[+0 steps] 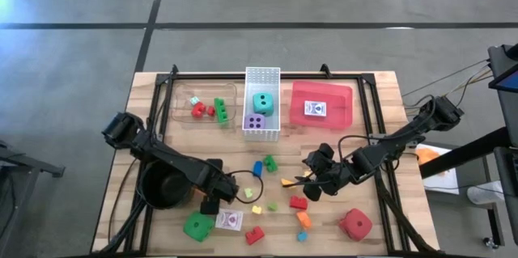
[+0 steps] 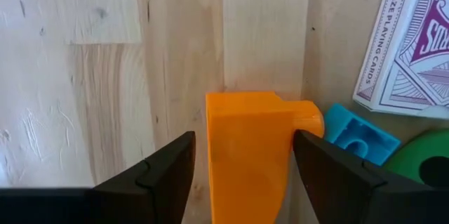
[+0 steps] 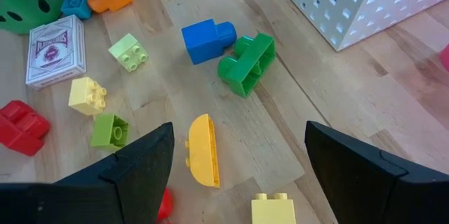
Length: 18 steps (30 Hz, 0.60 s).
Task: Pick & Place Toys
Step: Put the orange game piece into the transparent bin
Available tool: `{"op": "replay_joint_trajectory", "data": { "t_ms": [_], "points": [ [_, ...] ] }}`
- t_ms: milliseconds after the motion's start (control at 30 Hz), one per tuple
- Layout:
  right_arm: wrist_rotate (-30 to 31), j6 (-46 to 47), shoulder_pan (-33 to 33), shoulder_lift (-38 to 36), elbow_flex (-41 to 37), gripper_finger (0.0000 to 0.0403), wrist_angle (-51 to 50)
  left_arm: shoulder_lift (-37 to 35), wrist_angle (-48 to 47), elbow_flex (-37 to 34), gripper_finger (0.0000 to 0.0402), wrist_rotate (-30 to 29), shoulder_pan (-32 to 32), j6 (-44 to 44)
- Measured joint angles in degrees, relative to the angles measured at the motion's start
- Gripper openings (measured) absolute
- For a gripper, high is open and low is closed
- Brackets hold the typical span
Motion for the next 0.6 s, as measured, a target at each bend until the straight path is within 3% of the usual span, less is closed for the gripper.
{"op": "replay_joint_trajectory", "data": {
  "t_ms": [467,600],
  "points": [
    [-0.8,-0.1,0.0,0.0,0.0,0.0309,0.1,0.1,0.5,-0.3,0.0349,-0.2,0.0,4.9],
    [-0.9,-0.1,0.0,0.0,0.0,0.0309,0.1,0.2,0.8,-0.3,0.0360,1.0,0.1,7.8]
  ]
}}
